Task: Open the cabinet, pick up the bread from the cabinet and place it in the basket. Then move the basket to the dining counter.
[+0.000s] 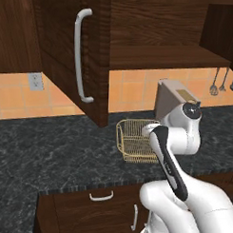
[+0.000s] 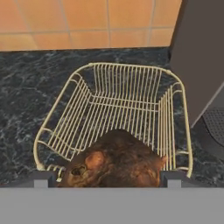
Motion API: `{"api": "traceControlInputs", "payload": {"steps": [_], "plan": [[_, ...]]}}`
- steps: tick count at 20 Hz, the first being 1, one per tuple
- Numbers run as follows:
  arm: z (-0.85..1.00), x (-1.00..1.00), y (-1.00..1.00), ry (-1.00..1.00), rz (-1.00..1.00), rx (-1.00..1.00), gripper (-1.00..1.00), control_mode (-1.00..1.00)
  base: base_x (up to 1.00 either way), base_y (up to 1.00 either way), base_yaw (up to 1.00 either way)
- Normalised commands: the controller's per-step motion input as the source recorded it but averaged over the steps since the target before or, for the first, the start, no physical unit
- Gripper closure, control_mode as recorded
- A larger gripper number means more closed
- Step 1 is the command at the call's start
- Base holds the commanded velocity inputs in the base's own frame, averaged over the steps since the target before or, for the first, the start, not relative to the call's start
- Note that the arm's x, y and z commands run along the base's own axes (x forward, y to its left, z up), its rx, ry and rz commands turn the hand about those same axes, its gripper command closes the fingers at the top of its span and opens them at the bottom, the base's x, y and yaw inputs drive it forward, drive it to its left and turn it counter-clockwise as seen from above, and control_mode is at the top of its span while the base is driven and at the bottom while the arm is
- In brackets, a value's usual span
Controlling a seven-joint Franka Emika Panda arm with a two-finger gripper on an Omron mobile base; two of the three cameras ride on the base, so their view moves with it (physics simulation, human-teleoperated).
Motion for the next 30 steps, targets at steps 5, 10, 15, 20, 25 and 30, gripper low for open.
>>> {"api": "traceControlInputs", "payload": {"steps": [5,10,15,20,25,30], "plan": [[-0.41,0.28,0.00,0.03,0.00,0.00,1.00,-1.00,0.00,0.00,0.00],[-0.48,0.20,0.00,0.00,0.03,0.00,1.00,-1.00,0.00,0.00,0.00],[-0.25,0.12,0.00,0.01,0.00,0.00,1.00,-1.00,0.00,0.00,0.00],[-0.25,0.23,0.00,0.00,0.00,0.00,1.00,-1.00,0.00,0.00,0.00],[-0.49,0.50,0.00,0.01,0.01,0.00,1.00,-1.00,0.00,0.00,0.00],[-0.53,0.50,0.00,0.00,0.03,0.00,1.00,-1.00,0.00,0.00,0.00]]}}
